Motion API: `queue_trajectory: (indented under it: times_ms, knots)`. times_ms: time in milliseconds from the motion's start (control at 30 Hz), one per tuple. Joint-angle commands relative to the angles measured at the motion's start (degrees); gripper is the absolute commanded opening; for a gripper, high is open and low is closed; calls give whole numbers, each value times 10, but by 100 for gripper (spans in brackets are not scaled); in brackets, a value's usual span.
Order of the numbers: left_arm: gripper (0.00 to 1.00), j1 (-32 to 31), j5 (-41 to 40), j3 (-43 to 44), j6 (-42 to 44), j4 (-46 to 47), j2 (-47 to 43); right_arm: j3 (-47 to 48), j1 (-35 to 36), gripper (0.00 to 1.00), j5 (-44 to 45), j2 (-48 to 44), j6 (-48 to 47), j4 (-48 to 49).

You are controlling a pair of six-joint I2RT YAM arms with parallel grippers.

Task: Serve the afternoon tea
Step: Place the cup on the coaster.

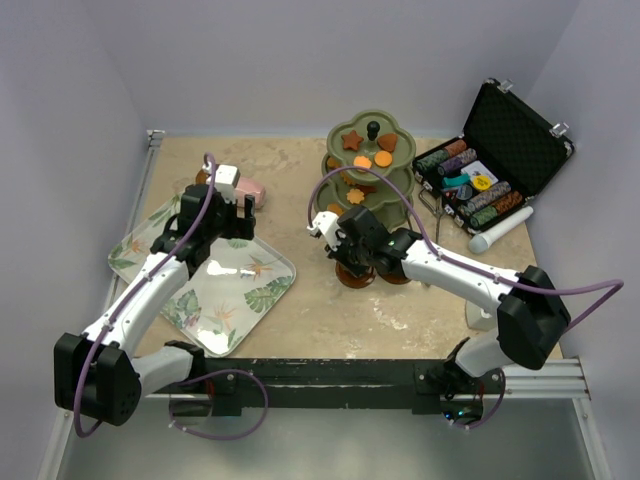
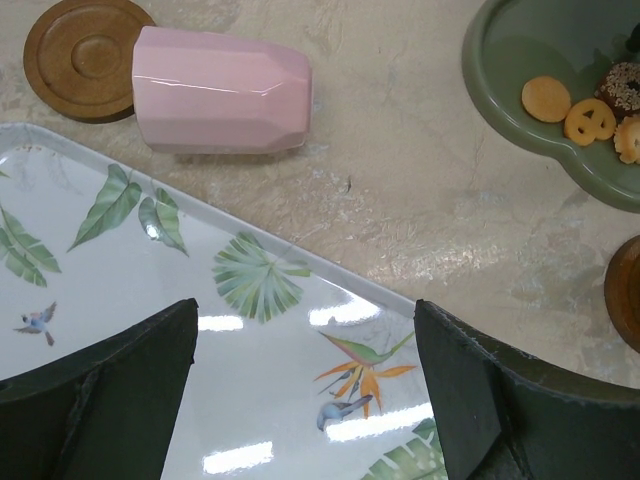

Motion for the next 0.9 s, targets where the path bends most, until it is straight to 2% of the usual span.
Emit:
queue_trajectory:
  times_ms: [0,700,867]
  knots:
    - [93,1,7,0,2,14,1,29,-3,0,14,-29,-8,14]
    - [93,0,6,-1,2,14,1,27,-9,0,36,-13,-4,17]
    - [93,0,7,-1,2,14,2,27,-9,11,43,-15,-1,19]
